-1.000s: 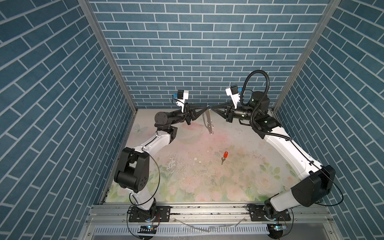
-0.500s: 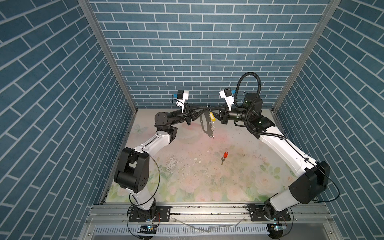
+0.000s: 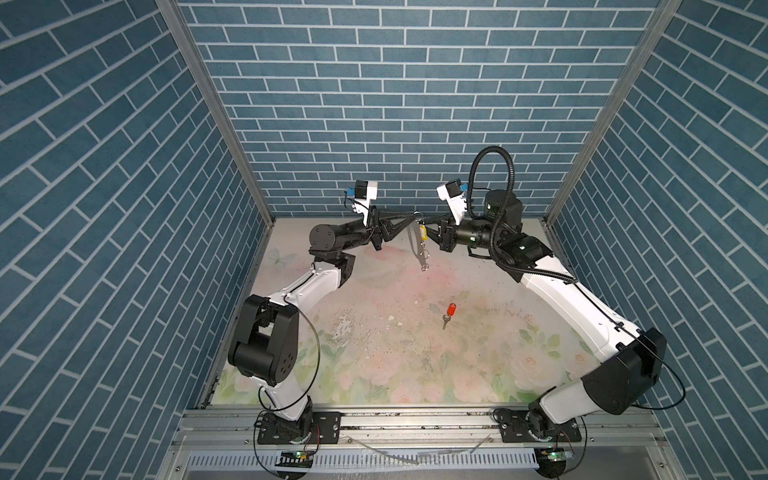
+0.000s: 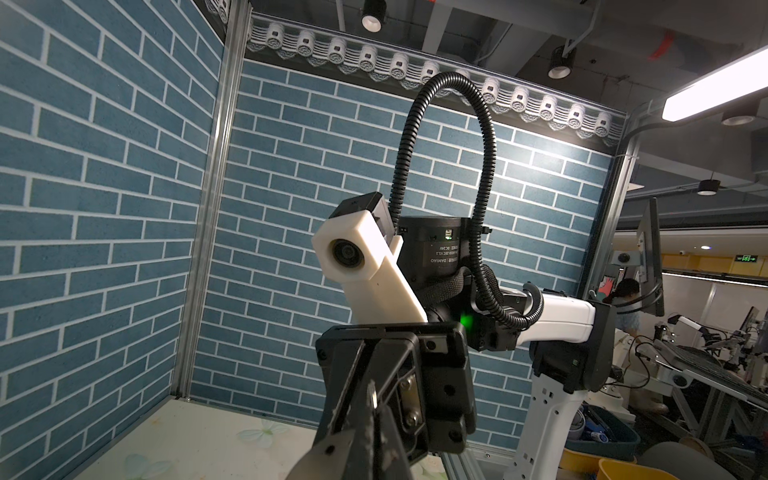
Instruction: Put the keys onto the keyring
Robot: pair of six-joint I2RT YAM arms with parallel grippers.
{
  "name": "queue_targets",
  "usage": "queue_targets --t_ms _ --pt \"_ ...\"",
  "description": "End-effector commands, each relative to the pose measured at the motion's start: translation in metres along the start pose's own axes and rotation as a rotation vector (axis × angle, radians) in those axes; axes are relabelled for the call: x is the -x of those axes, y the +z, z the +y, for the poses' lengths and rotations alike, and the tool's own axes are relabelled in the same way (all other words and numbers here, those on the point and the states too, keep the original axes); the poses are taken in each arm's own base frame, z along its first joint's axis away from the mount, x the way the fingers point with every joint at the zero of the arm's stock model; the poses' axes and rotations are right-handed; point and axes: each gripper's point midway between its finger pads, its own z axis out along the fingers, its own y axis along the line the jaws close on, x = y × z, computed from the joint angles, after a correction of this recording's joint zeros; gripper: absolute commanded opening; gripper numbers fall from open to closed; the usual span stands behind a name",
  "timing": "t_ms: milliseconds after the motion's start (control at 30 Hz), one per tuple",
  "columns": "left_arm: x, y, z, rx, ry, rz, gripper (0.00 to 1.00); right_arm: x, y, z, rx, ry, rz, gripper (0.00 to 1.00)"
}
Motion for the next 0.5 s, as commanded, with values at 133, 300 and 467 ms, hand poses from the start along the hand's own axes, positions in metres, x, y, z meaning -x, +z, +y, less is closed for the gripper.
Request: queue_targets --t_ms 133,300,467 --pt "0.007 0.000 -0.009 -0.004 0.054 -0.030 0.00 0.010 -0.024 -0.026 -0.245 -0.041 -0.070 0.16" --pt "0.005 -0.006 -0.001 0.058 0.065 -0.072 0.00 0.012 -0.024 -0.032 -0.301 -0.040 -0.088 0.19" --pt "0.004 -0.014 0.007 0.137 0.079 -0.114 0.00 0.007 -0.018 -0.043 -0.391 -0.042 -0.083 0.21"
